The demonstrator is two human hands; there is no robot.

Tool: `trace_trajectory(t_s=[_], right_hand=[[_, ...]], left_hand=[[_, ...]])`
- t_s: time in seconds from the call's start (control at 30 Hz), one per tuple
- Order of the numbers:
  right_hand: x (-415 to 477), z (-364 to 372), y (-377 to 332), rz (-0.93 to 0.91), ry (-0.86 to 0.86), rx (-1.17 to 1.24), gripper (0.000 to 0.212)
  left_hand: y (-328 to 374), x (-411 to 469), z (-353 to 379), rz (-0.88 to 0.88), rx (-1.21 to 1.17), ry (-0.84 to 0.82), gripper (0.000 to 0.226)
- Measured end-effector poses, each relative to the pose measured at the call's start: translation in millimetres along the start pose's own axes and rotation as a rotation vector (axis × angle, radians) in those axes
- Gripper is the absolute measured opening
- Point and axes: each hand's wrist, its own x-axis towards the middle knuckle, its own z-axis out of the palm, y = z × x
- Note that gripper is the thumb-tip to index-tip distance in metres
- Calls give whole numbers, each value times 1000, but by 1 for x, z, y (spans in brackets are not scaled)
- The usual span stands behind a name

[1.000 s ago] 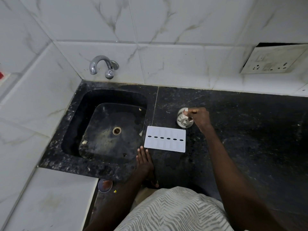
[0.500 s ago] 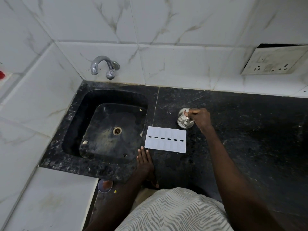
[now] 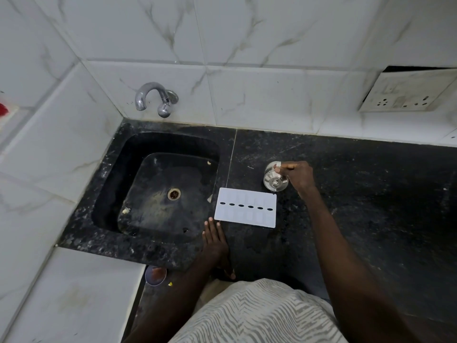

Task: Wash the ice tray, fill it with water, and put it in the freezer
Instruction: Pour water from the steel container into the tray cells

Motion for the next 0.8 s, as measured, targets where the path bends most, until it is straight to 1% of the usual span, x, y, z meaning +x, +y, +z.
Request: trace_trajectory(t_s=[0.27,0.4,0.57,0.8], right_hand=[[0,5,-11,11,-13,48,22],[-3,13,-17,-30,-48,65,20],[-5,23,-18,-72,-54,28,23],[-5,28,-13,-86,-63,17,22]], left_hand=[[0,0,0,3,-17,-1,174],[1,-1,-3,-3,-5,-17,174],[3,-5,-3,-3,-22,-2,168],[3,-1,-4,-18,-3,-36,171]])
